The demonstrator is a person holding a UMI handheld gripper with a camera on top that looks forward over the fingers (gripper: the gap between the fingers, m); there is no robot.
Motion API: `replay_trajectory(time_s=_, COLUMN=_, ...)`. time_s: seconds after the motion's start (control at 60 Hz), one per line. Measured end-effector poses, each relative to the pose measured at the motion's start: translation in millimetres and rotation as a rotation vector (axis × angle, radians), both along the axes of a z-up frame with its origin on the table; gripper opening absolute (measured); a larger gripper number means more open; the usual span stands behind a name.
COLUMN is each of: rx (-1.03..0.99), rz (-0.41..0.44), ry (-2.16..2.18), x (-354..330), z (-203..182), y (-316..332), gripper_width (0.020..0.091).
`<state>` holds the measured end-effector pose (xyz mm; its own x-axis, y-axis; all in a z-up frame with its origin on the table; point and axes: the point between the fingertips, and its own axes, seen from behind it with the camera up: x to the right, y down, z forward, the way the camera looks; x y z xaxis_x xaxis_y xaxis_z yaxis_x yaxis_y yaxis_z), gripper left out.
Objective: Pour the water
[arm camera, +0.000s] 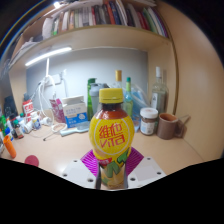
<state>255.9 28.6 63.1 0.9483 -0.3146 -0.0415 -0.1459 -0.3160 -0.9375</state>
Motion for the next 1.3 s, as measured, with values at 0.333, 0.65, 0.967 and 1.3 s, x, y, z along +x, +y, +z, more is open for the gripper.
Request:
replay_trajectory(time_s=0.333, rx=-0.029, rz=0.281, ry=-0.869, x=-208.2, z=182.3, y=57.9, gripper_width=0.031)
replay_trajectory(time_s=0.65, rx=-0.252, rz=0.631, ry=-2.05, x=-364.7, z=146.0, y=115.0, gripper_width=0.0312)
replay_trajectory(time_s=0.967, rx=-0.339, rz=0.611, ry=-2.351, x=-384.6, z=149.3, y=123.8, gripper_width=0.0315)
replay_trajectory(time_s=1.3, rx=0.036, rz=0.494, ry=-1.204, x=-379.2, z=212.8, y=113.4, gripper_width=0.033)
